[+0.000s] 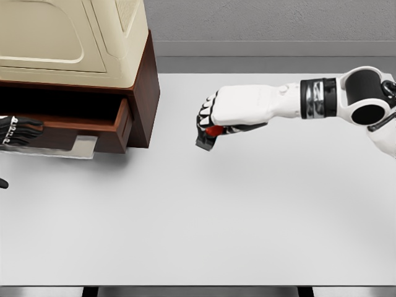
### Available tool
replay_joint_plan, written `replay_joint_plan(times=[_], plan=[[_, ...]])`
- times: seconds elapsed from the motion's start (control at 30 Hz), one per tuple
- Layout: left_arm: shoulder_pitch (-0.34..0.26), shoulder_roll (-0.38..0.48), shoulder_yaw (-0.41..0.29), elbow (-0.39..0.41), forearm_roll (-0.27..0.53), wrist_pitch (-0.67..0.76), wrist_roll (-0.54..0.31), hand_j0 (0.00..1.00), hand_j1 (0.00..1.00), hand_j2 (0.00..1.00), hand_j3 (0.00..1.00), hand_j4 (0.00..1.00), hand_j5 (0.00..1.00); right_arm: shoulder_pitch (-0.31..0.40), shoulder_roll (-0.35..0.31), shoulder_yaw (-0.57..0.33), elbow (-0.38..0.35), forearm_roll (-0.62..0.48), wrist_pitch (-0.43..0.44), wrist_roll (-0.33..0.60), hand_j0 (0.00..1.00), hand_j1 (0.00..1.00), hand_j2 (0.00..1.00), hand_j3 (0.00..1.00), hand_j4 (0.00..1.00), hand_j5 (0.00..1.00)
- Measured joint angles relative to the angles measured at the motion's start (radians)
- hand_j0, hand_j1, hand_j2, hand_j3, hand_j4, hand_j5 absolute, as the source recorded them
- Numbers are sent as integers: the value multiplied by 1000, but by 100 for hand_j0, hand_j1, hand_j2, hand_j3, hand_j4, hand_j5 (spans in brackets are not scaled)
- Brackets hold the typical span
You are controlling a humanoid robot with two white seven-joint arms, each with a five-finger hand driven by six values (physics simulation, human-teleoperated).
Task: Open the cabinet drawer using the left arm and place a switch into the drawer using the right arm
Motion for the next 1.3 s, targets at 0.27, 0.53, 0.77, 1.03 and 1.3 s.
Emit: replay_joint_plan(times=[0.27,0.53,0.77,1.03,1.3], plan=[[-4,1,-1,1,-6,1,0,100,100,100,100,100,100,-38,39,22,0,-1,29,0,50,50,50,50,50,50],[-2,2,7,1,-22,1,0,100,100,100,100,100,100,-81,73,51,-3,-1,69,0,49,49,49,49,49,49],[-2,4,8,2,-25,2,1,100,100,100,100,100,100,-140,75,84,-32,-32,86,0,49,49,49,49,49,49],[-1,4,8,1,-25,2,1,100,100,100,100,100,100,-198,95,122,-44,-61,99,0,49,49,49,49,49,49],[-2,3,8,2,-25,2,1,100,100,100,100,100,100,-239,151,151,-44,-69,156,0,49,49,49,49,49,49]])
